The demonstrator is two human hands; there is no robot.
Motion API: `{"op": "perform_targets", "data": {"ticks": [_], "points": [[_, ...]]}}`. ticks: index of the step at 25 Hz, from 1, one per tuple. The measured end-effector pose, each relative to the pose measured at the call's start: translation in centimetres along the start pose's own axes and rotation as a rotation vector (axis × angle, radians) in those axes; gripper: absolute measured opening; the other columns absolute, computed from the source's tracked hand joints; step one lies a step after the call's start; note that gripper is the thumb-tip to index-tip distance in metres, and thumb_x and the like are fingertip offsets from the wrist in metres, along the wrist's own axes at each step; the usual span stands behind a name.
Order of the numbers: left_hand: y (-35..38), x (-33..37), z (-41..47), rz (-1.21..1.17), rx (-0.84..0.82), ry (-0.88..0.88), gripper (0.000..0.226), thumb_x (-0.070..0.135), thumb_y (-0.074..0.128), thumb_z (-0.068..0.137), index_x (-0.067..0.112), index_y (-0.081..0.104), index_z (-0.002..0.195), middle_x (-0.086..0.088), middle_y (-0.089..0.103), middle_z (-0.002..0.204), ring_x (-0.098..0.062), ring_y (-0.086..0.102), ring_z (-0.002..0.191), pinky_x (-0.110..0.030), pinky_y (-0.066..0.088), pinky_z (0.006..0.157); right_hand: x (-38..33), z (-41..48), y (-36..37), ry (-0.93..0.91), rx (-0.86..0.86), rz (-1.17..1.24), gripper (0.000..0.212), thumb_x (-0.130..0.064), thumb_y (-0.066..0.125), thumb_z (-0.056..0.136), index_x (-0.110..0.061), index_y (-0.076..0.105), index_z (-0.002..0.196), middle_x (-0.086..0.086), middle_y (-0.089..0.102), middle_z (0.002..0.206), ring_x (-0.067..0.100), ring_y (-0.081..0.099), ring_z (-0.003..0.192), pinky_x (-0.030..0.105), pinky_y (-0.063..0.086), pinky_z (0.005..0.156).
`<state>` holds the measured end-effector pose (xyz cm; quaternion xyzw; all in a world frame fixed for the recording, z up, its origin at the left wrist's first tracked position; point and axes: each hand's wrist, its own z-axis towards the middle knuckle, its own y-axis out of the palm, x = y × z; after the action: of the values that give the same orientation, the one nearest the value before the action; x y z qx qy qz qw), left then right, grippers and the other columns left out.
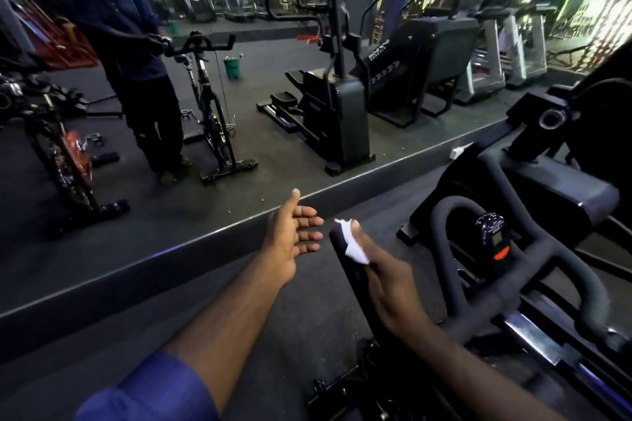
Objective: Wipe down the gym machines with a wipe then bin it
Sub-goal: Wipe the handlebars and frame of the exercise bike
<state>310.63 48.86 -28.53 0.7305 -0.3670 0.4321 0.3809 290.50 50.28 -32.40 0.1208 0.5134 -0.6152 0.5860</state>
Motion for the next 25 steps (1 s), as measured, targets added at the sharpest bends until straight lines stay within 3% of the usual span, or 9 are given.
{"op": "perform_targets", "data": {"ticks": [3, 5, 9, 12, 14, 17, 19, 22, 25], "points": [[1.3, -0.8, 0.0, 0.066, -0.069, -0.035, 0.061, 0.066, 0.047, 0.1, 0.009, 0.069, 0.102, -0.01, 0.077, 0.092, -0.022, 0.071, 0.075, -0.034, 0.055, 0.067, 0.8, -1.8, -1.4, -0.167, -0.121, -0.117, 0.062, 0.002, 0.059, 0.102, -0.018, 0.041, 0.158, -0.007, 0.034, 0.167, 0.013, 0.032, 0.154, 0.029, 0.027, 0.125], [1.9, -0.6, 0.0, 0.108, -0.095, -0.052, 0.064, 0.07, 0.045, 0.099, 0.011, 0.069, 0.1, -0.009, 0.075, 0.092, -0.02, 0.071, 0.076, -0.032, 0.056, 0.067, 1.3, 0.2, -3.0, -0.307, -0.217, -0.201, 0.06, -0.001, 0.056, 0.102, -0.012, 0.038, 0.159, 0.001, 0.028, 0.169, 0.019, 0.024, 0.157, 0.036, 0.021, 0.128], [2.8, 1.2, 1.2, 0.083, -0.108, -0.075, 0.069, 0.072, 0.041, 0.099, 0.009, 0.066, 0.089, -0.014, 0.074, 0.09, -0.026, 0.072, 0.08, -0.035, 0.056, 0.074, 0.8, 5.1, -2.8, -0.359, -0.323, -0.228, 0.052, -0.016, 0.047, 0.107, -0.011, 0.041, 0.158, 0.003, 0.03, 0.168, 0.013, 0.016, 0.159, 0.038, 0.016, 0.13], [3.6, 2.1, 2.4, 0.237, -0.127, -0.066, 0.079, 0.077, 0.032, 0.099, 0.006, 0.067, 0.099, -0.022, 0.076, 0.102, -0.032, 0.074, 0.083, -0.037, 0.053, 0.079, 2.4, 3.3, -2.6, -0.419, -0.407, -0.278, 0.05, -0.017, 0.039, 0.108, -0.011, 0.041, 0.158, 0.002, 0.028, 0.168, 0.011, 0.012, 0.159, 0.031, 0.012, 0.129], [4.9, 2.4, 2.7, 0.353, -0.147, -0.072, 0.084, 0.081, 0.026, 0.098, 0.007, 0.065, 0.104, -0.021, 0.078, 0.101, -0.033, 0.075, 0.077, -0.035, 0.053, 0.074, 3.9, 0.0, -3.7, -0.553, -0.473, -0.328, 0.048, -0.01, 0.042, 0.108, -0.005, 0.042, 0.156, 0.008, 0.03, 0.168, 0.022, 0.013, 0.16, 0.038, 0.014, 0.13], [7.6, 2.0, 2.9, 0.466, -0.151, -0.032, 0.087, 0.079, 0.023, 0.099, 0.003, 0.064, 0.106, -0.023, 0.074, 0.098, -0.028, 0.07, 0.064, -0.028, 0.056, 0.049, 4.8, -1.5, -6.6, -0.7, -0.638, -0.412, 0.047, -0.012, 0.043, 0.109, -0.006, 0.043, 0.155, 0.008, 0.033, 0.167, 0.02, 0.016, 0.159, 0.041, 0.024, 0.127], [8.6, 1.0, 3.6, 0.538, -0.107, -0.012, 0.088, 0.079, 0.022, 0.099, 0.002, 0.064, 0.1, -0.021, 0.071, 0.088, -0.024, 0.064, 0.058, -0.026, 0.052, 0.046, 4.2, 0.4, -7.6, -0.59, -0.607, -0.306, 0.051, -0.014, 0.04, 0.106, -0.011, 0.042, 0.157, 0.004, 0.033, 0.167, 0.016, 0.022, 0.157, 0.042, 0.03, 0.125], [8.5, 0.3, 4.8, 0.532, 0.029, 0.041, 0.089, 0.084, 0.027, 0.095, 0.005, 0.064, 0.079, -0.013, 0.066, 0.064, -0.021, 0.058, 0.048, -0.029, 0.048, 0.058, 2.5, 1.8, -4.5, -0.322, -0.279, -0.064, 0.057, 0.003, 0.048, 0.1, -0.01, 0.045, 0.155, 0.005, 0.034, 0.167, 0.017, 0.026, 0.156, 0.045, 0.027, 0.126], [8.3, 0.0, 5.4, 0.597, 0.068, 0.103, 0.095, 0.089, 0.024, 0.091, 0.005, 0.066, 0.079, -0.017, 0.069, 0.07, -0.025, 0.06, 0.05, -0.029, 0.049, 0.056, 2.2, -2.7, -2.1, -0.289, -0.285, -0.059, 0.063, 0.013, 0.057, 0.097, -0.01, 0.046, 0.155, 0.0, 0.03, 0.169, 0.021, 0.023, 0.157, 0.049, 0.028, 0.126]]}}
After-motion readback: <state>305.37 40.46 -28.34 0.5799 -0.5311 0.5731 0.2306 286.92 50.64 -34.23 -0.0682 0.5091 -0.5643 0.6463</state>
